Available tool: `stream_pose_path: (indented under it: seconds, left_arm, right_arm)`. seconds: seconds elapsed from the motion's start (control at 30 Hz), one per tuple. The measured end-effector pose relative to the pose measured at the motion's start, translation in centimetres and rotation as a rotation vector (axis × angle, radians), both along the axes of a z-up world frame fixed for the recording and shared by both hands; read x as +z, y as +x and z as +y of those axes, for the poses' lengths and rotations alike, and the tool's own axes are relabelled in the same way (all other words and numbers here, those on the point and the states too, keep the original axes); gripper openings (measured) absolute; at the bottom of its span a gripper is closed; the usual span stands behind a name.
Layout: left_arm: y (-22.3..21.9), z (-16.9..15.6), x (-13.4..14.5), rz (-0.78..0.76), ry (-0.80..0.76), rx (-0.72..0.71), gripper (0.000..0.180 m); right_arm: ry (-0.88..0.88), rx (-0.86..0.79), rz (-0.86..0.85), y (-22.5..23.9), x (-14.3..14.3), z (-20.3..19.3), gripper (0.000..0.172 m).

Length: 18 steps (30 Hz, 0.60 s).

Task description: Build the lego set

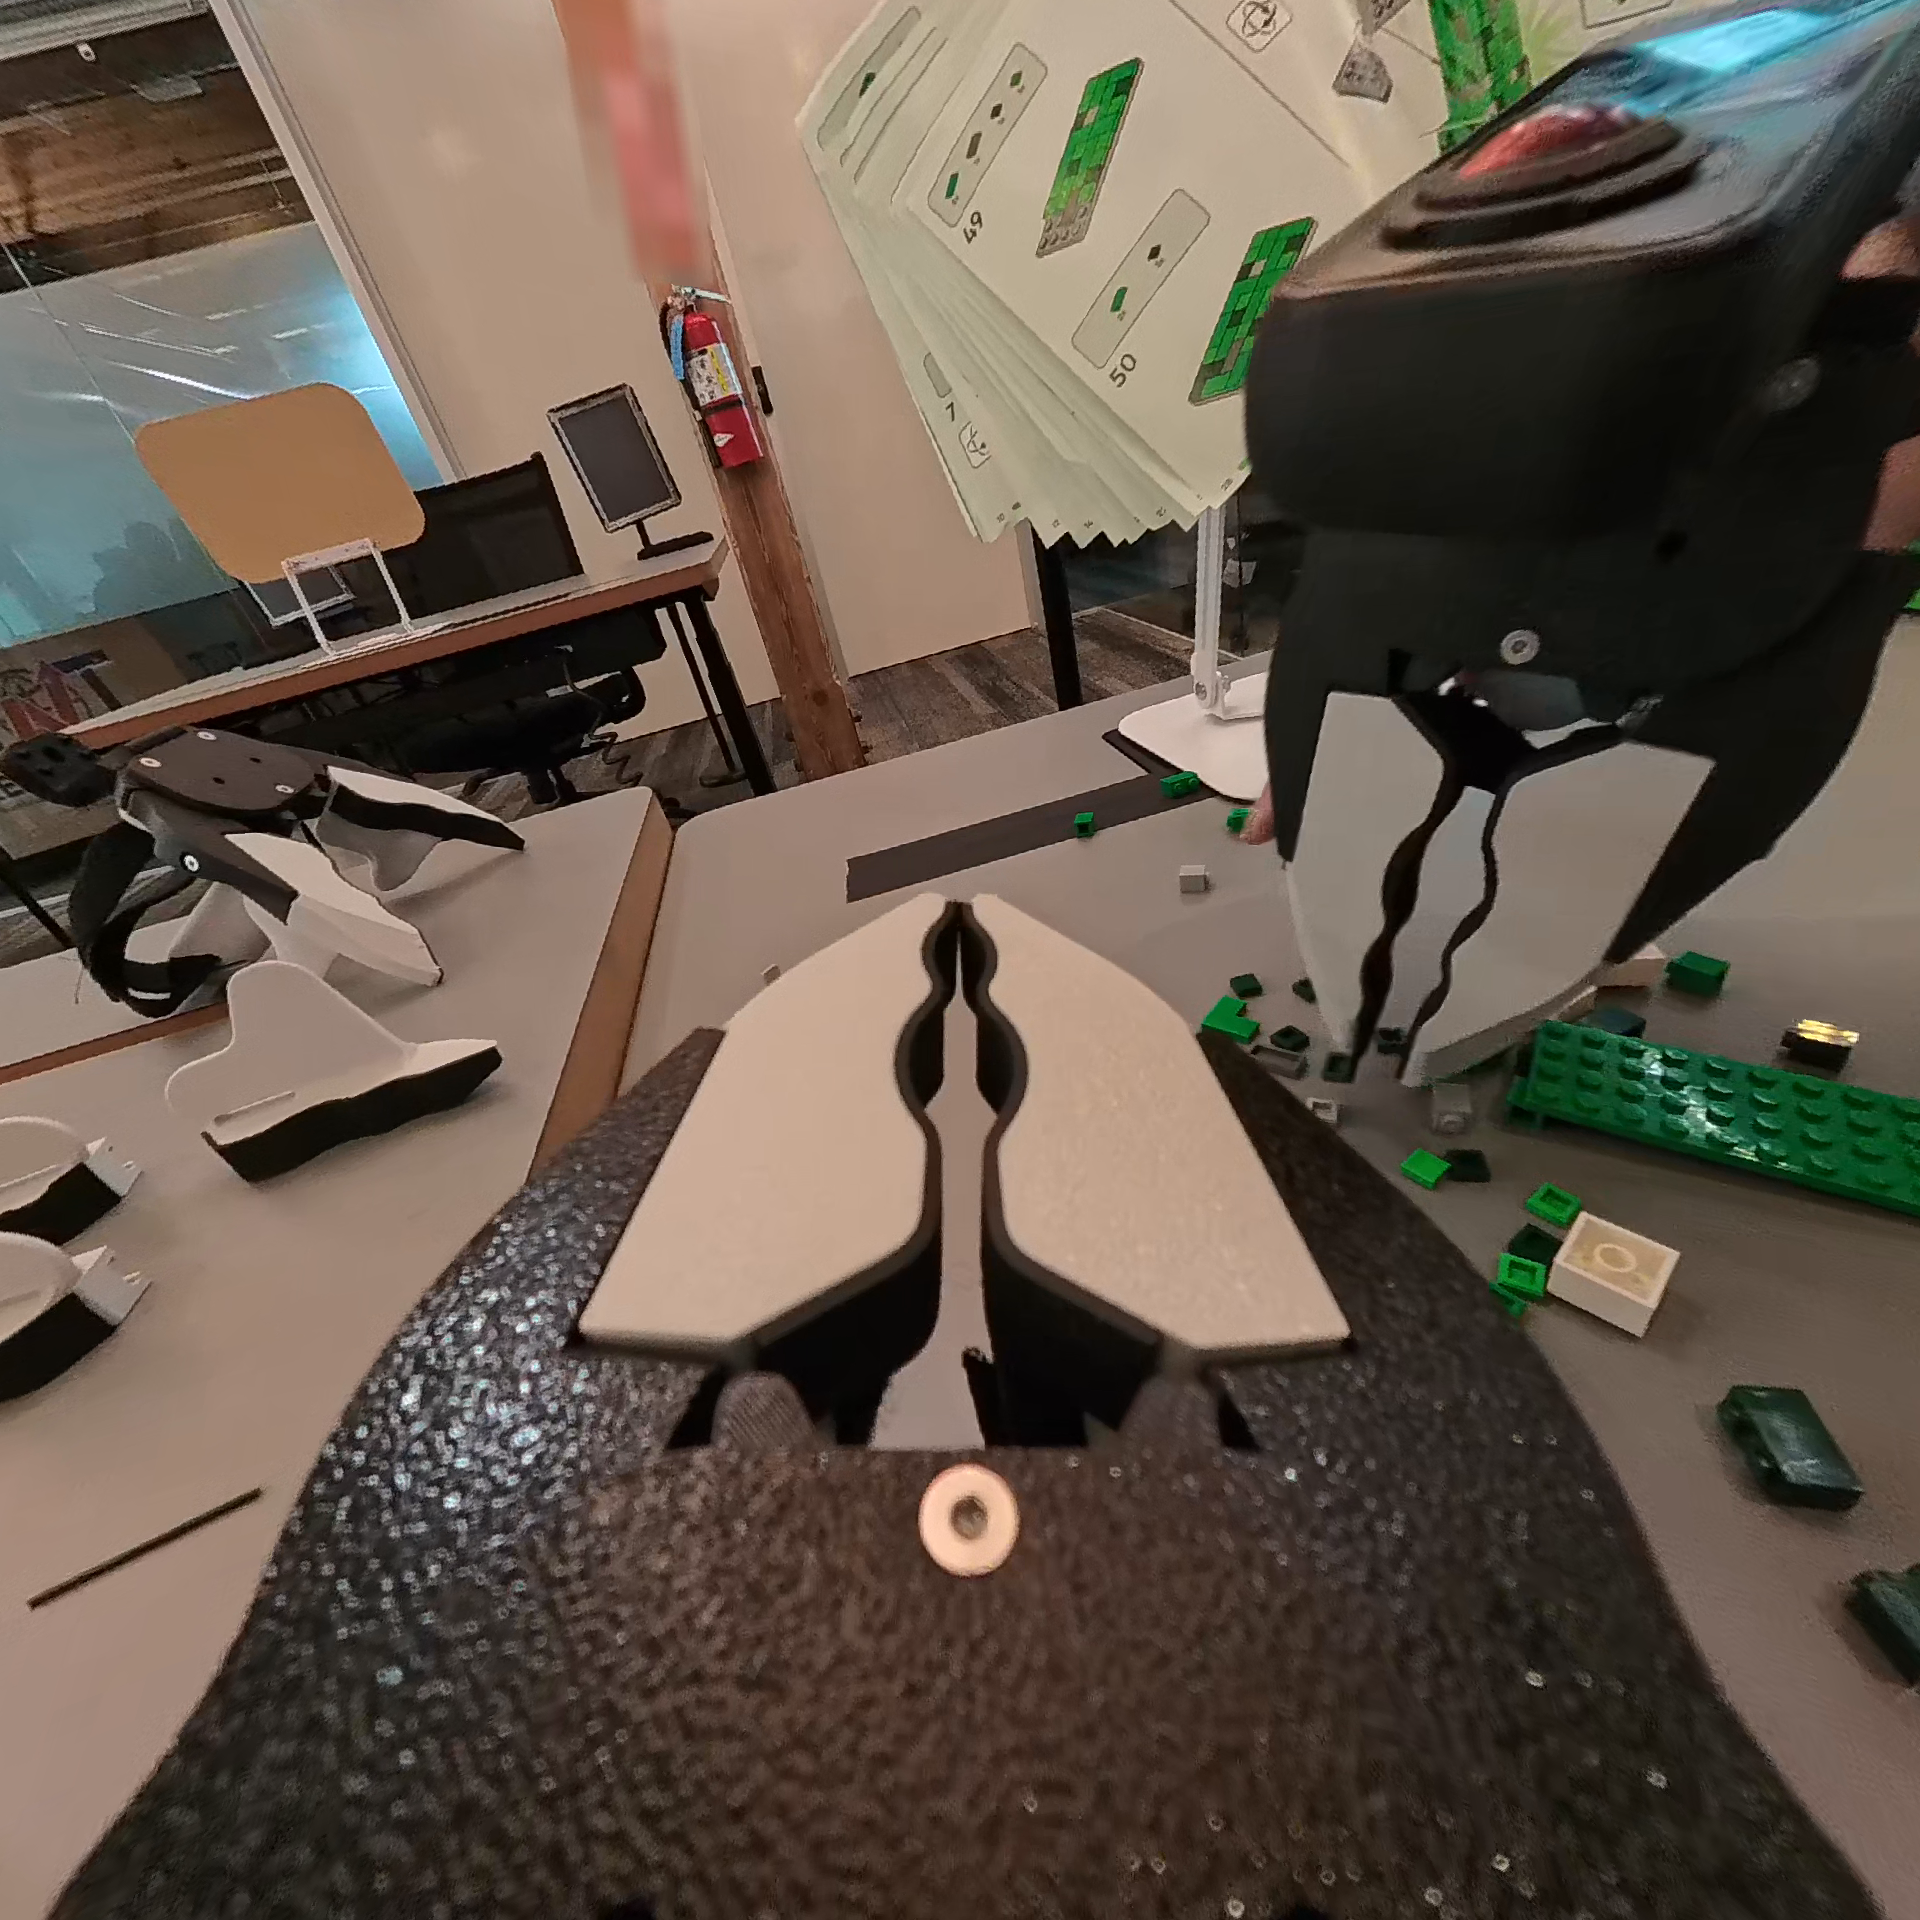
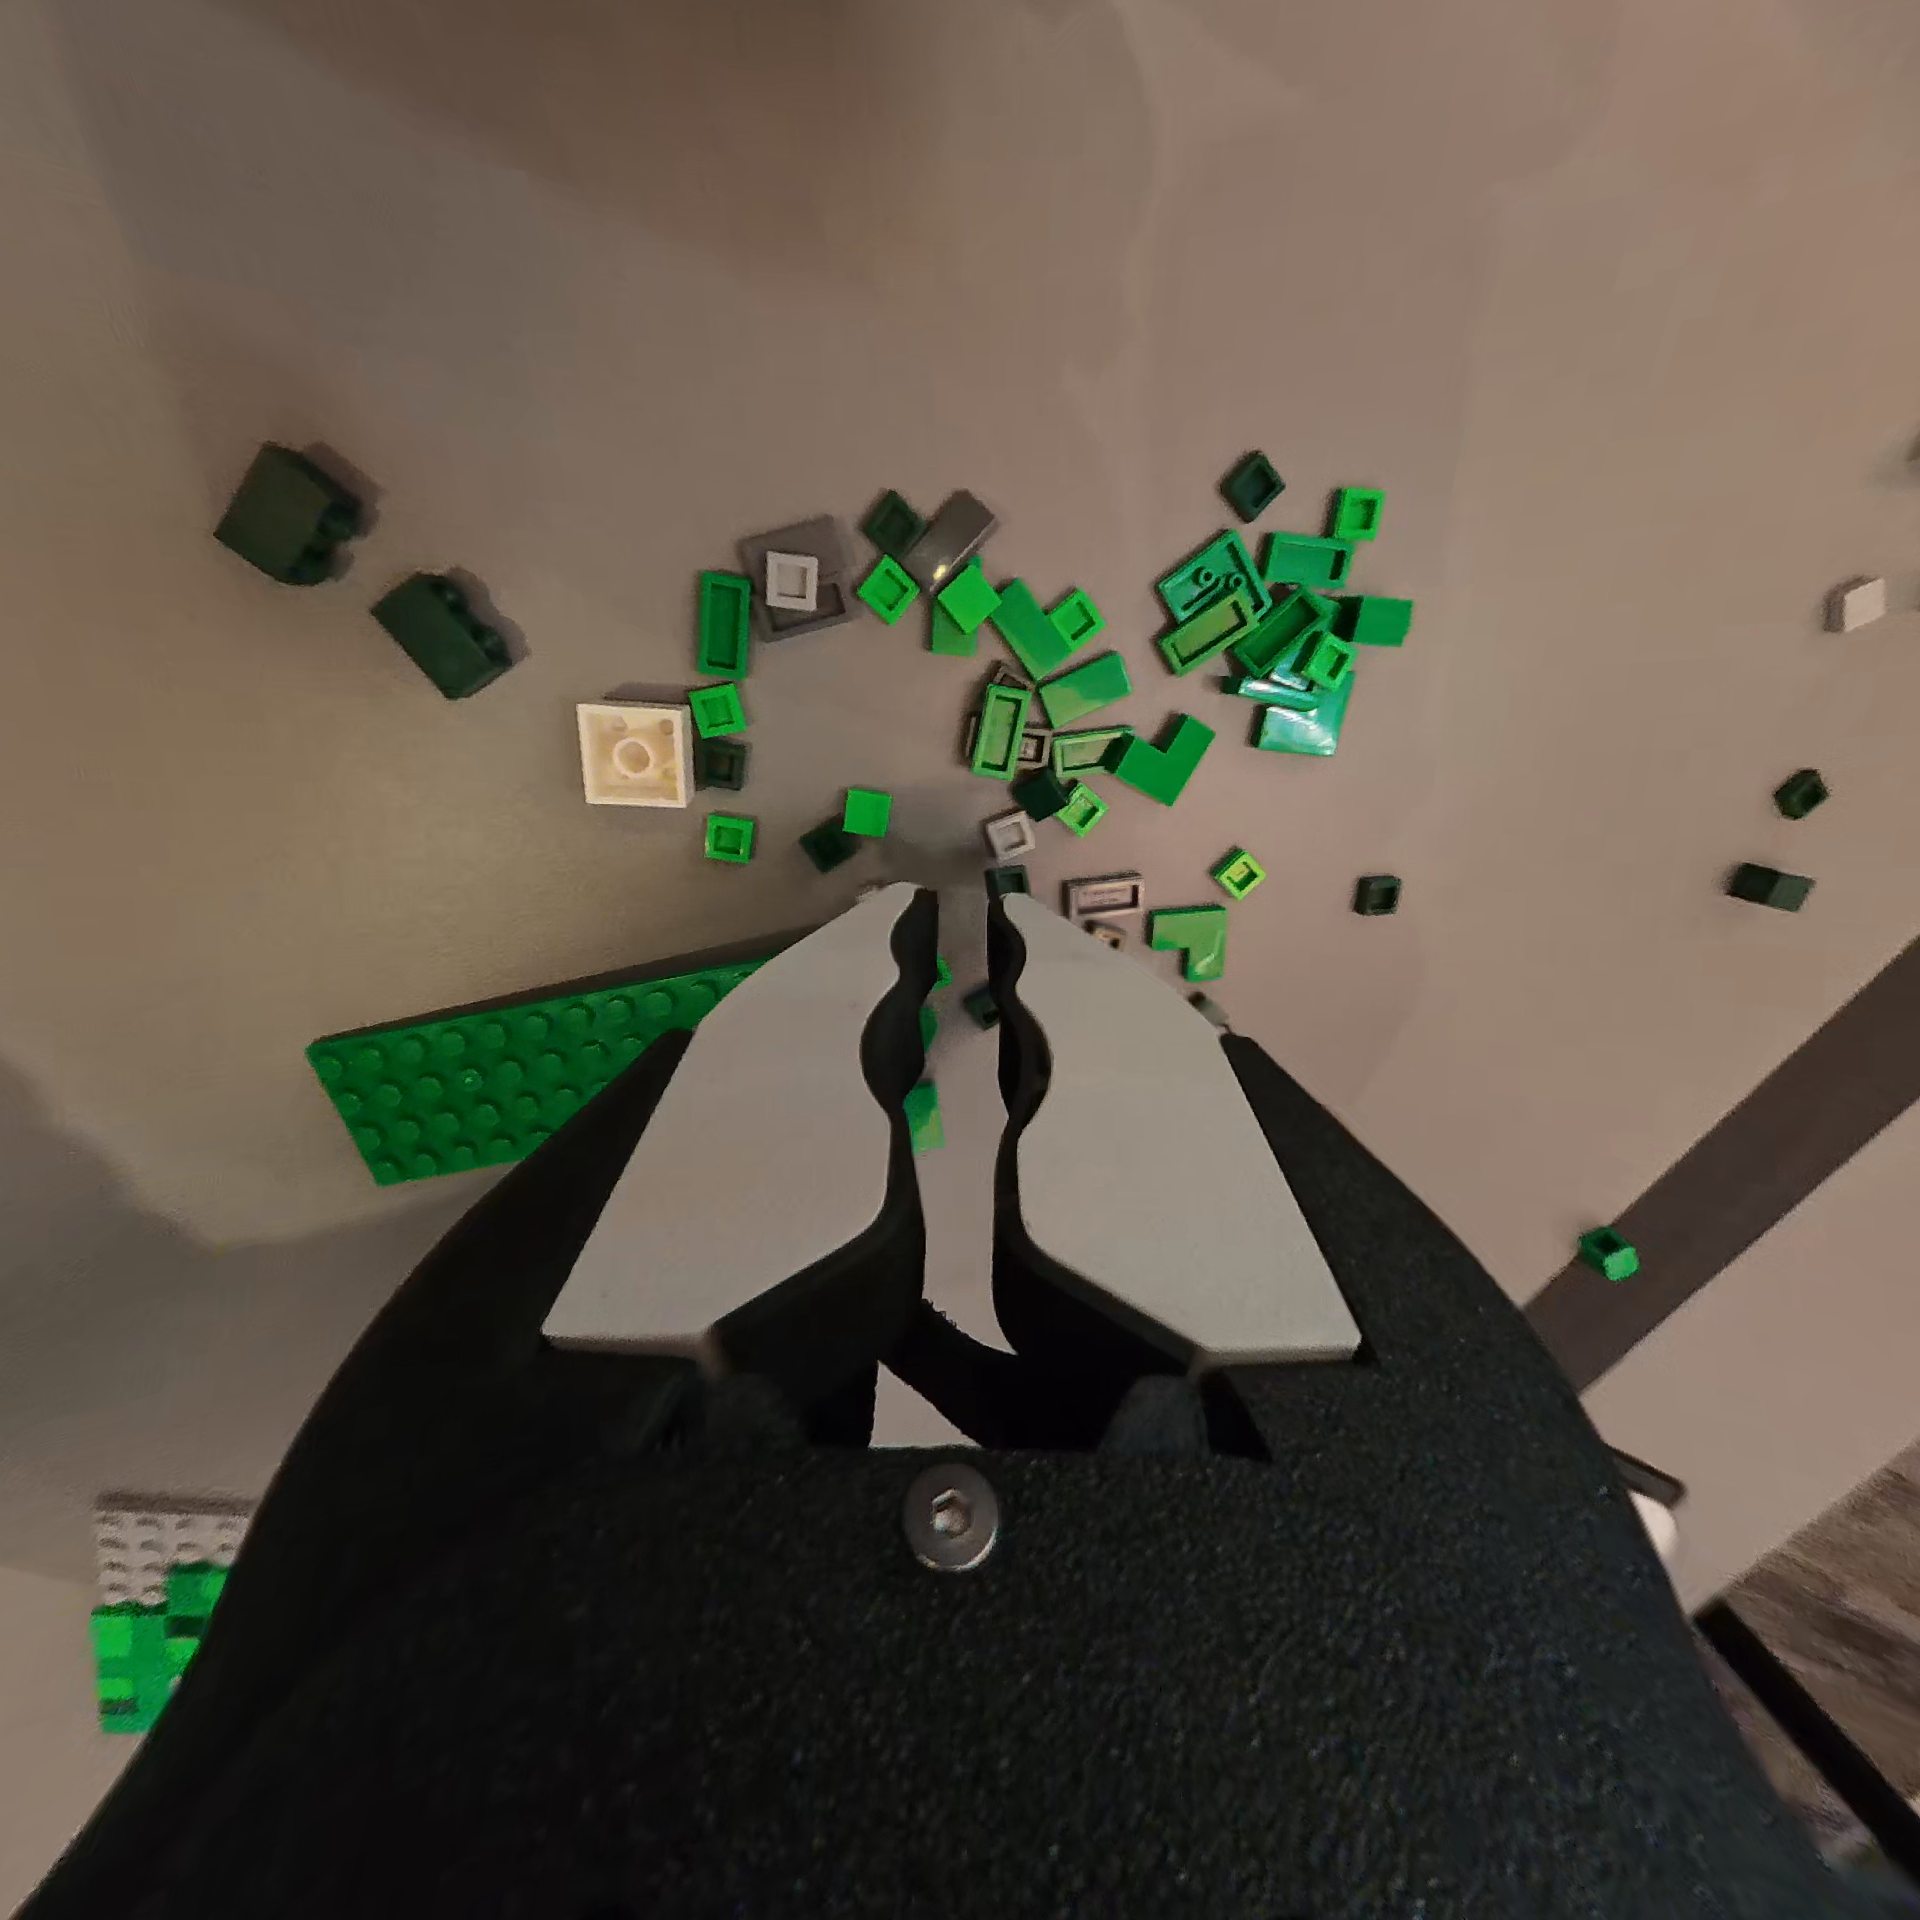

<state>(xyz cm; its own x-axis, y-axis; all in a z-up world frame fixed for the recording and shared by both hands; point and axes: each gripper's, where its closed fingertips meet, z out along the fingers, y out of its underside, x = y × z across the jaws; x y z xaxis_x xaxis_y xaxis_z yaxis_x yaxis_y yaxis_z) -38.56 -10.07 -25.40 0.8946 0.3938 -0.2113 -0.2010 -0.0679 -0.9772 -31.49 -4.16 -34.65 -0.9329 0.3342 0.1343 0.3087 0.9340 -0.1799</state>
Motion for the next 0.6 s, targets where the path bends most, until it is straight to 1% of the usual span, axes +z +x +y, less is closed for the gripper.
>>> stream_pose_path:
  seconds: [0.07,0.13,0.23,0.37,0.43,0.47,0.5,0.57,0.6]
  left_arm:
    - [0.0,0.0,0.0,-0.002,-0.001,-0.003,0.000]
    - [0.1,0.1,0.0,-0.001,-0.002,-0.005,0.000]
    - [0.1,0.1,0.0,0.000,-0.004,-0.009,0.000]
    - [0.3,0.2,-0.1,0.000,-0.005,-0.014,0.000]
    - [0.6,0.3,-0.1,0.002,-0.006,-0.026,0.000]
    - [0.9,0.6,0.2,0.009,-0.001,-0.068,0.000]
    - [2.2,1.0,0.4,0.019,0.012,-0.158,0.001]
    - [5.9,1.8,0.8,0.038,0.036,-0.417,0.007]
    - [7.7,2.1,0.4,0.029,0.016,-0.535,0.014]
  right_arm:
    - [-0.018,-0.029,-0.025,0.2,-0.1,0.1,0.010]
    - [-0.073,-0.073,-0.071,0.7,0.2,-0.1,0.010]
    - [-0.264,-0.197,-0.224,1.7,1.0,-1.0,0.004]
    - [-0.557,-0.427,-0.490,2.2,2.6,-1.9,0.000]
    - [-0.619,-0.514,-0.587,2.5,2.6,-1.6,0.001]
    - [-0.640,-0.528,-0.621,2.7,2.6,-1.5,0.001]
    - [-0.671,-0.529,-0.635,2.8,2.8,-1.6,0.000]
    - [-0.755,-0.510,-0.628,2.6,3.8,-2.1,0.000]
    - [-0.791,-0.498,-0.614,2.5,4.5,-2.3,0.000]
